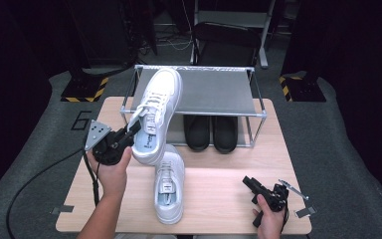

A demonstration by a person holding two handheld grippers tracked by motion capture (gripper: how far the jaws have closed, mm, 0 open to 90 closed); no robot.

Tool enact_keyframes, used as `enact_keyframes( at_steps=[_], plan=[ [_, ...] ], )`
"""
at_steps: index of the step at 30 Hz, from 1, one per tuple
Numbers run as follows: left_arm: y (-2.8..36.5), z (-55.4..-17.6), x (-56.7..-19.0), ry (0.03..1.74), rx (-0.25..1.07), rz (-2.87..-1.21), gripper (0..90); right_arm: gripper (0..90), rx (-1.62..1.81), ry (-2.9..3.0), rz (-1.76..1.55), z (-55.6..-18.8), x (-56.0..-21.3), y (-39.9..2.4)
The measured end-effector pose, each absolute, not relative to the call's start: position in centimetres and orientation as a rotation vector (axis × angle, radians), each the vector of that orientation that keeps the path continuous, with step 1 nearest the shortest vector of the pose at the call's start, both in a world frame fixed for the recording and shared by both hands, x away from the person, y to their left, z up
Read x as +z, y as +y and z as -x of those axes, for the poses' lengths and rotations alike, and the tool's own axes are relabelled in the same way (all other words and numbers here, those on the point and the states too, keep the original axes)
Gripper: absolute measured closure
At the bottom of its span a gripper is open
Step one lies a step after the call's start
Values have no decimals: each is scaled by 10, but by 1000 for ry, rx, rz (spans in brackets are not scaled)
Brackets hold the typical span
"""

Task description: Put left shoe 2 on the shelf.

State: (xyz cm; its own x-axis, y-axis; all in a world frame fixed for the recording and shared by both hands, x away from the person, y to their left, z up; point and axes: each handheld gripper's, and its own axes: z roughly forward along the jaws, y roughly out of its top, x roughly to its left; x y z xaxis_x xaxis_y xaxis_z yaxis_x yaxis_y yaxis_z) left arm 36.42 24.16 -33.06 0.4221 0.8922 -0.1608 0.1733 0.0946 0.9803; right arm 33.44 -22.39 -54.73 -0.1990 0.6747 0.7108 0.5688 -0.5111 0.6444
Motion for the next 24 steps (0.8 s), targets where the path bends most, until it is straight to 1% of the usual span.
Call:
enact_keyframes(
  at_steps=[14, 18, 21, 24],
  plan=[
    [213, -401, -312, 1019, 700, -1417, 822, 472, 1829, 1501, -1939, -334, -548, -224],
    [202, -415, -307, 1028, 666, -1394, 822, 472, 1834, 1501, -1930, -334, -548, -225],
    [195, -424, -301, 1022, 678, -1416, 822, 472, 1833, 1499, -1932, -334, -548, -225],
    [187, -435, -295, 1031, 651, -1408, 823, 472, 1836, 1492, -1933, -334, -548, -225]
  ],
)
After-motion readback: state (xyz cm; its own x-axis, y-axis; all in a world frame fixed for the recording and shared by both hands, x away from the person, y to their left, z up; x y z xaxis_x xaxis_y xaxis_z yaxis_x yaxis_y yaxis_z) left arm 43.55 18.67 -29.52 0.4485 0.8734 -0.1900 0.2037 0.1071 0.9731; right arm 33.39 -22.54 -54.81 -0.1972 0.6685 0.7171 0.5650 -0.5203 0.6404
